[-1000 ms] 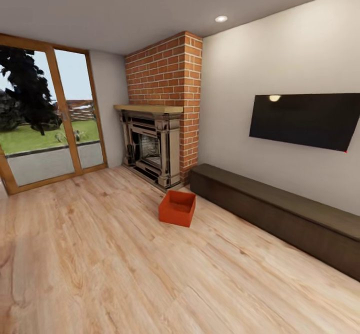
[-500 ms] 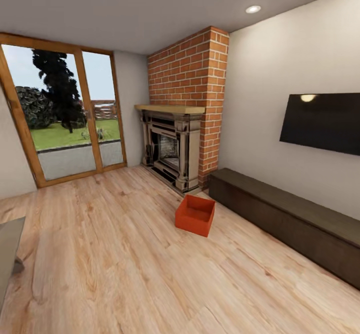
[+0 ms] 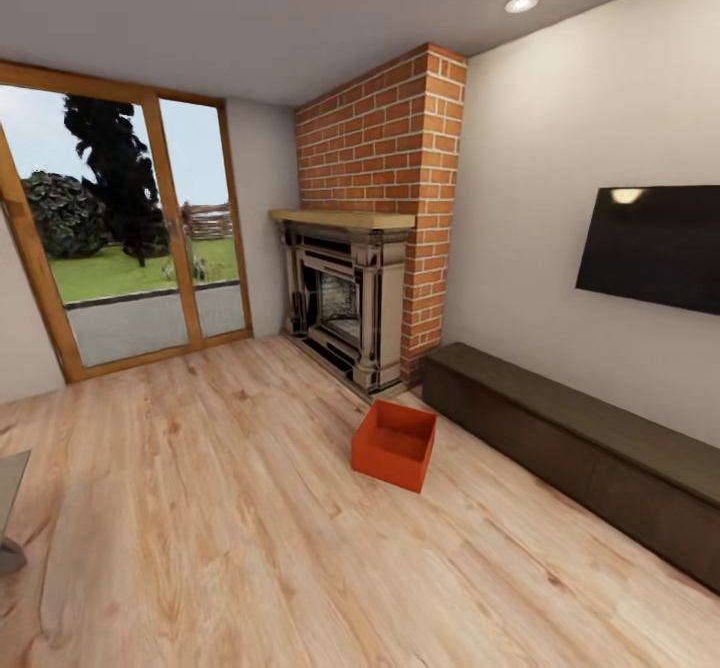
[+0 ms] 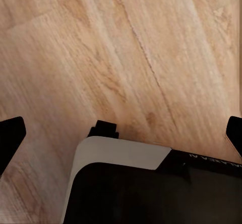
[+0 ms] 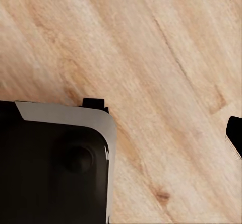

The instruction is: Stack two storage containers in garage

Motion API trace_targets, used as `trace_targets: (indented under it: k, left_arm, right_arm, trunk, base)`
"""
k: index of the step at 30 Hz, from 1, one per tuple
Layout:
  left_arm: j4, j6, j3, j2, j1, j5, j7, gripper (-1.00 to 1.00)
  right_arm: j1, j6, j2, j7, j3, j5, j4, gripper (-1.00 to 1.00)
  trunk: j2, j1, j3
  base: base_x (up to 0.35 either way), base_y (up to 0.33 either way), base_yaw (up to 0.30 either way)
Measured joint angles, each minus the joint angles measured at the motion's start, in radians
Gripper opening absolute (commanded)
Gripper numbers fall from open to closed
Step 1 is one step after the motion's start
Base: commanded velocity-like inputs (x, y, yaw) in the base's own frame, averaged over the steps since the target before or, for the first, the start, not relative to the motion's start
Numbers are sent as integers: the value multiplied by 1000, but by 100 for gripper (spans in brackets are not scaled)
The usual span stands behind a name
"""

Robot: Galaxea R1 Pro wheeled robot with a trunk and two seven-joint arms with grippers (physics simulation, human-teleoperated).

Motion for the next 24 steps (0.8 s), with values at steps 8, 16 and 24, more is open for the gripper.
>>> trace_targets:
  k: [8,16,24]
  left_arm:
    - [0,1,0,0,0,0,0,100]
    - [0,0,0,0,0,0,0,100]
    - [0,-1,0,0,0,0,0,100]
  right_arm:
    - [0,0,0,0,3,0,0,100]
    - [0,0,0,-1,2,0,-1,100]
    - [0,-1,0,-1,1,0,0,100]
  trunk:
    - [0,0,0]
    - [0,0,0]
    - [0,0,0]
  base:
    - [322,0,0]
    - [322,9,0]
    - [318,145,0]
